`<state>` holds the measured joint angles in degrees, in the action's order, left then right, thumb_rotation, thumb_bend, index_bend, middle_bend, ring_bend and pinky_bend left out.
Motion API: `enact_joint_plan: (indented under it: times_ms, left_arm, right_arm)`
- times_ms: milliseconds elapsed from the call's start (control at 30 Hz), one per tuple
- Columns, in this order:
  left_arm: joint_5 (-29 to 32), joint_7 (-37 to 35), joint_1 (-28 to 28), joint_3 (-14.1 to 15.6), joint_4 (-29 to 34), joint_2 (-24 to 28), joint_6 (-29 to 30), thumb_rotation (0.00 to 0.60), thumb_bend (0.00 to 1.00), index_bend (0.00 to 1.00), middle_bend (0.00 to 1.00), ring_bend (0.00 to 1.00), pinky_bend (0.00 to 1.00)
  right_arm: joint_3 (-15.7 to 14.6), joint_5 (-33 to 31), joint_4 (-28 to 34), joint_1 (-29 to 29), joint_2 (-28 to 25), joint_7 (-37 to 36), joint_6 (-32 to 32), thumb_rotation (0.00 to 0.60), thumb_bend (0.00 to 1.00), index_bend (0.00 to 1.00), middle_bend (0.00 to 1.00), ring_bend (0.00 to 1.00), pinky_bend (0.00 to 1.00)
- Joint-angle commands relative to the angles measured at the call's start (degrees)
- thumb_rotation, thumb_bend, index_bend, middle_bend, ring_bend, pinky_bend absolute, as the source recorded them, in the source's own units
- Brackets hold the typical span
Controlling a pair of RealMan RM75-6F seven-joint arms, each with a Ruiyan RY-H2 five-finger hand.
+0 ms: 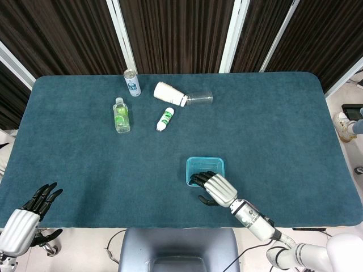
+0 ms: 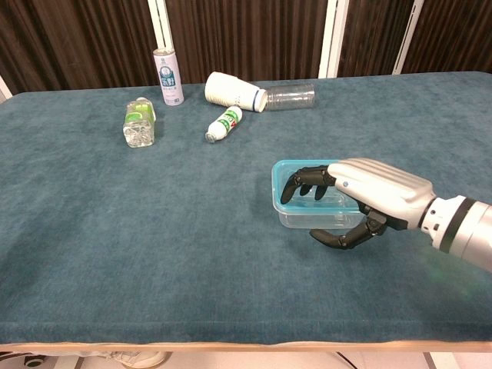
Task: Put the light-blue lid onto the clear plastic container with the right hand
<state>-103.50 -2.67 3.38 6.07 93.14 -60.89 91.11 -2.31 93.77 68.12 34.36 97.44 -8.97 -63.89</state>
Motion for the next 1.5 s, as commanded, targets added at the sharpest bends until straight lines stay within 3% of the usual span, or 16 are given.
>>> enact_joint_plan:
  times_ms: [33, 700, 1500]
  left_arm:
    - [-0.01, 0.01, 0.01, -0.01, -0.04, -0.03, 0.0, 0.6, 0.44, 0.11, 0.0, 0.01, 0.38]
    - [0.21, 0.84, 0.11, -0.1, 0.08, -0.26, -0.4, 0.6, 0.44, 0.11, 0.0, 0.01, 0.38]
    - [-0.13, 0.14, -0.02, 0.04, -0.14, -0.14, 0.13, 0.6, 0.44, 0.11, 0.0, 0.01, 0.38]
  right_arm:
    - [0.4, 0.23, 0.84, -0.21, -0.52, -0.28, -1.06, 0.6, 0.53, 0.43, 0.36, 0.32, 0.45]
    - [1.05, 2.44, 5.79, -0.08, -2.51, 0.25, -4.05, 0.6, 0.54, 0.43, 0.36, 0.32, 0.45]
    - [0.45, 2.79, 1.05, 1.45, 1.8, -1.13, -1.85, 0.6, 0.54, 0.43, 0.36, 0.32, 0.45]
